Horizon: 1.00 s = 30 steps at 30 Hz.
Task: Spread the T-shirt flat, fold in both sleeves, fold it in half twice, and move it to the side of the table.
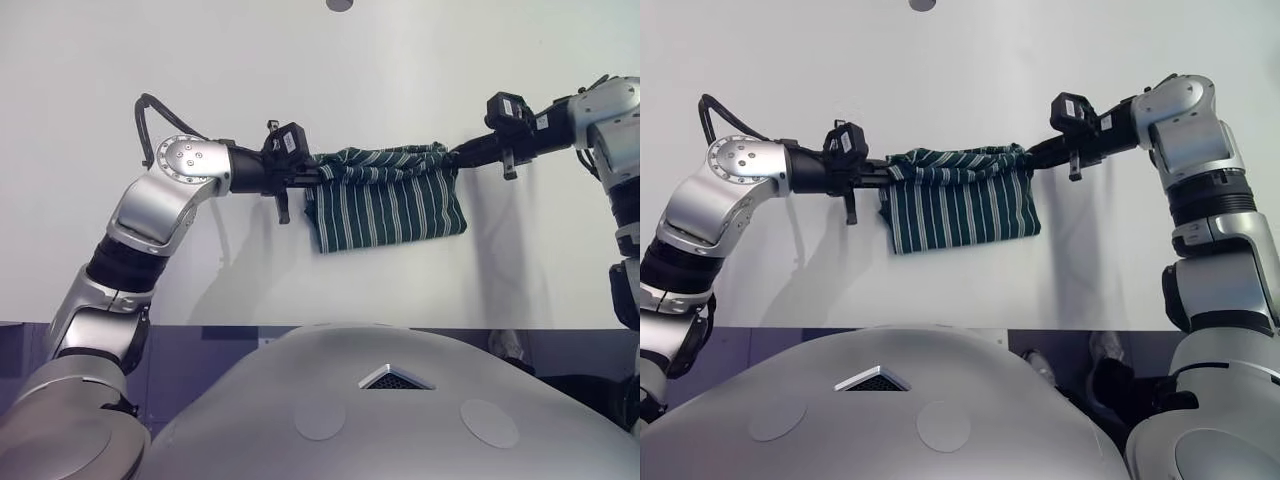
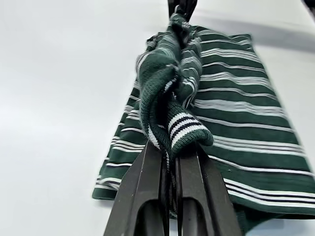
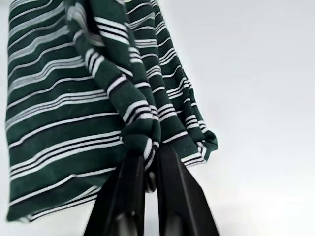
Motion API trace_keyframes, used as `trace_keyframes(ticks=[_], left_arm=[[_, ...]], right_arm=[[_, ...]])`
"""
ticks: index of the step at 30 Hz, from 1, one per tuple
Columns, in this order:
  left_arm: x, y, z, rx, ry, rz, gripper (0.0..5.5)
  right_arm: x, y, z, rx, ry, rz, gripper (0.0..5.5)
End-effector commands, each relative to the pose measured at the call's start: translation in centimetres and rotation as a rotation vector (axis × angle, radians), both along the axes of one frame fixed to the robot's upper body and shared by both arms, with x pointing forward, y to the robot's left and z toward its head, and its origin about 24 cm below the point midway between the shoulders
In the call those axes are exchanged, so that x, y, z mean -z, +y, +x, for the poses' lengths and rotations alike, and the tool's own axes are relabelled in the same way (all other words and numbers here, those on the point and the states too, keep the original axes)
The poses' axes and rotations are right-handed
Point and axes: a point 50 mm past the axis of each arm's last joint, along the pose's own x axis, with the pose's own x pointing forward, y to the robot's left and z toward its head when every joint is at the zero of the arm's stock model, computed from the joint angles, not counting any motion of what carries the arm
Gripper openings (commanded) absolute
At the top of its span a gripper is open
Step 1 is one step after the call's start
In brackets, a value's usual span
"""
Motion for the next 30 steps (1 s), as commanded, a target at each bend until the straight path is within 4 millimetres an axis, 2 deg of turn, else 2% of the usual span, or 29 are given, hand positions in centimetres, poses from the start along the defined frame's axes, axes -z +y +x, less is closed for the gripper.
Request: trace_keyframes(ticks=[1, 2, 9, 12, 14, 15, 17, 19, 20, 22, 25, 26, 28, 30], left_arm=[[0.1, 0.6, 1.3, -0.109, -0.048, 0.057, 0.33], [0.2, 0.7, 1.6, -0.141, -0.051, 0.071, 0.62], [-0.5, 1.1, 2.3, -0.400, -0.073, 0.013, 1.76], [-2.5, 0.5, 2.5, -0.495, -0.189, -0.070, 2.19], [-4.8, -1.1, 2.5, -0.494, -0.319, -0.190, 2.36], [-6.0, -2.7, 2.2, -0.445, -0.388, -0.268, 2.36], [-6.9, -5.6, 1.7, -0.351, -0.443, -0.357, 2.36], [-5.2, -9.2, 1.7, -0.229, -0.430, -0.327, 2.72], [-4.4, -10.3, 1.6, -0.195, -0.414, -0.308, 2.92], [-1.4, -12.4, 2.3, -0.118, -0.413, -0.174, 3.24], [1.2, -14.1, 3.1, -0.097, -0.335, -0.107, 3.76], [2.3, -14.2, 3.3, -0.118, -0.252, -0.094, 3.80], [4.4, -13.5, 3.8, -0.163, -0.160, -0.027, 3.80], [6.6, -12.0, 4.3, -0.220, -0.133, 0.099, 3.80]], right_arm=[[-0.5, 0.0, 1.0, 0.053, -0.067, -0.056, 0.13], [-0.3, -0.1, 1.1, 0.075, -0.078, -0.073, 0.57], [0.4, 0.9, 2.9, 0.472, -0.035, -0.033, 1.83], [0.4, 1.5, 3.4, 0.705, -0.026, -0.006, 2.35], [0.6, 1.3, 3.7, 0.888, -0.046, -0.006, 2.42], [0.8, 1.2, 3.7, 0.980, -0.042, 0.023, 2.42], [1.5, 1.2, 3.3, 1.121, -0.036, 0.066, 2.42], [2.6, 1.7, 2.7, 1.212, -0.018, 0.126, 2.63], [2.9, 2.0, 2.5, 1.232, -0.006, 0.148, 2.83], [3.7, 2.9, 1.9, 1.247, -0.002, 0.152, 3.20], [3.6, -0.2, 2.1, 1.379, -0.301, 0.023, 3.76], [2.7, -2.0, 2.1, 1.454, -0.432, 0.009, 3.81], [0.8, -4.6, 1.9, 1.586, -0.620, 0.033, 3.81], [-1.3, -6.8, 1.5, 1.683, -0.792, 0.067, 3.81]])
